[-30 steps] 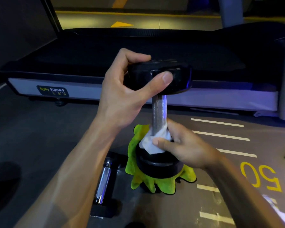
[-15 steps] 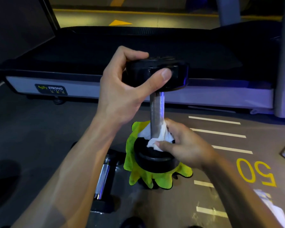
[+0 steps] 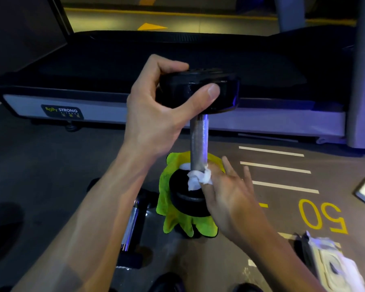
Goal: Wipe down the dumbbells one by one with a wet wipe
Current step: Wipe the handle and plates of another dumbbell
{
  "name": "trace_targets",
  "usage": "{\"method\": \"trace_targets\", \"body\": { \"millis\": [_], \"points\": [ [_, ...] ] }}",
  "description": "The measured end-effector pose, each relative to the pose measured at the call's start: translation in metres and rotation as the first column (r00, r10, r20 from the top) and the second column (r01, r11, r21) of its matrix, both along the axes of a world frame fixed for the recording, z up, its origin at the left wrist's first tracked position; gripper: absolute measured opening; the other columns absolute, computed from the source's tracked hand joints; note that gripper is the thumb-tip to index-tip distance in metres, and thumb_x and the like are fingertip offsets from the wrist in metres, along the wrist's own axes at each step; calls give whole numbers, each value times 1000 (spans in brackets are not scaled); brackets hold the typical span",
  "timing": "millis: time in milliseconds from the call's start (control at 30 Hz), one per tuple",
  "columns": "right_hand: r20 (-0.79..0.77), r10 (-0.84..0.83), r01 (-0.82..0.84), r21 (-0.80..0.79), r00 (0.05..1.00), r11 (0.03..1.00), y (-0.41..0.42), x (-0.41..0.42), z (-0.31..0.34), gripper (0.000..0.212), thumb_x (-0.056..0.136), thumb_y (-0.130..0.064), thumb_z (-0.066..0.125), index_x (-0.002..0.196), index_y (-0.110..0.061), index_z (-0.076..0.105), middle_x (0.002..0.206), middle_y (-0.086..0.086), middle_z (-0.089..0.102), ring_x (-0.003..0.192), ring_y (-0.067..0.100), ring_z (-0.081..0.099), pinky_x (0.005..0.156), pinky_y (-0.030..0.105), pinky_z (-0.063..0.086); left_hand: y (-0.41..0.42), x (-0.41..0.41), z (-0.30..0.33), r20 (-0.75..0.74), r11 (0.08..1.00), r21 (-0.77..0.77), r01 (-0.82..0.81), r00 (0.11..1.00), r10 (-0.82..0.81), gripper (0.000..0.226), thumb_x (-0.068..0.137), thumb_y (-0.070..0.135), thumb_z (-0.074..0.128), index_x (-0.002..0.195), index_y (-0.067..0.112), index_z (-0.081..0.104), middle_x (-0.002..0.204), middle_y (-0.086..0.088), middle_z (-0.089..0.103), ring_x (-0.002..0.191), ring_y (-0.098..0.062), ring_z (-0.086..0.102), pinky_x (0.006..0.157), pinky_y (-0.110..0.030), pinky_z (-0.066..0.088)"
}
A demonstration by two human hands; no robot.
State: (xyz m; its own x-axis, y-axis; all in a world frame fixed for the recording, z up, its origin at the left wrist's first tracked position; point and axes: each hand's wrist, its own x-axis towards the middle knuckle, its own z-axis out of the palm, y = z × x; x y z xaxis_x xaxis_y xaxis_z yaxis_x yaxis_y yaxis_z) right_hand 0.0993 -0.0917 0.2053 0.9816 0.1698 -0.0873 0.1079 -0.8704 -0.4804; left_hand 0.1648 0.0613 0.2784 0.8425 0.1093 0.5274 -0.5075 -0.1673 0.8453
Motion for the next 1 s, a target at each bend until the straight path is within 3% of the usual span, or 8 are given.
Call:
{"method": "trace_targets", "body": {
  "millis": [100, 267, 400, 533, 633, 733, 867, 1000],
  "points": [
    [-40, 26, -28, -41, 999, 999, 5, -13, 0, 63, 89, -33, 17, 149, -23, 34, 150, -11, 46, 152, 9, 25, 129, 42, 0, 0, 0, 0, -11, 1000, 3, 0, 1000, 0, 50, 80, 37, 87, 114, 9, 62, 109, -6, 71, 95, -12, 68, 81, -26, 54],
    [-65, 30, -11, 270, 997, 963, 1, 13, -4, 27, 105, -27, 45, 130, -32, 55, 131, -18, 63, 134, 13, 51, 128, 46, 4, -2, -1, 0, -12, 1000, -10, 3, 1000, -3, 47, 81, 33, 88, 112, 9, 61, 109, -3, 70, 93, -8, 67, 81, -23, 52],
    [-98, 151, -80, 514, 984, 854, -14, 34, -13, 33, 93, -41, 65, 123, -27, 66, 118, -11, 74, 116, 11, 66, 109, 47, 46, -2, -1, 0, -19, 1000, 2, 5, 1000, -5, 48, 81, 34, 88, 113, 10, 62, 111, -6, 71, 95, -9, 67, 81, -24, 53],
    [-130, 305, -154, 642, 944, 751, -36, 46, -16, 25, 96, -6, 66, 120, -14, 69, 120, 1, 75, 117, 17, 68, 107, 41, 50, -4, -5, 1, -3, 1000, 19, 23, 1000, -23, 48, 80, 35, 88, 113, 10, 62, 111, 0, 71, 96, -11, 68, 82, -24, 53],
    [-114, 354, -192, 668, 928, 719, -48, 52, -17, 21, 98, -4, 64, 114, -13, 73, 118, 6, 76, 111, 14, 69, 106, 41, 50, -8, -5, 2, -2, 999, 19, 29, 1000, -29, 48, 80, 32, 88, 113, 9, 62, 111, -3, 71, 98, -16, 70, 82, -25, 54],
    [-54, 273, -177, 638, 961, 749, -43, 46, -20, 22, 104, -16, 57, 110, -22, 76, 108, -7, 78, 103, 2, 68, 99, 28, 51, -9, -3, 2, 0, 1000, 20, 20, 1000, -20, 48, 81, 33, 88, 114, 9, 62, 112, -8, 71, 97, -14, 69, 83, -25, 54],
    [204, 106, -192, 467, 973, 863, -14, 38, -11, 25, 107, -35, 46, 115, -32, 69, 106, -15, 75, 107, 9, 67, 107, 42, 46, -6, -2, 1, 14, 1000, 30, -5, 1000, 5, 48, 83, 33, 86, 116, 8, 61, 111, -9, 71, 101, -22, 70, 83, -27, 55],
    [206, 28, -171, 721, 978, 672, 12, 57, 22, 19, 106, -22, 51, 115, -14, 66, 98, -12, 74, 94, -5, 66, 82, 14, 45, -5, -4, 1, 16, 998, 55, 4, 1000, -5, 51, 84, 30, 86, 118, 3, 60, 113, -11, 70, 102, -21, 70, 84, -29, 57]
  ]
}}
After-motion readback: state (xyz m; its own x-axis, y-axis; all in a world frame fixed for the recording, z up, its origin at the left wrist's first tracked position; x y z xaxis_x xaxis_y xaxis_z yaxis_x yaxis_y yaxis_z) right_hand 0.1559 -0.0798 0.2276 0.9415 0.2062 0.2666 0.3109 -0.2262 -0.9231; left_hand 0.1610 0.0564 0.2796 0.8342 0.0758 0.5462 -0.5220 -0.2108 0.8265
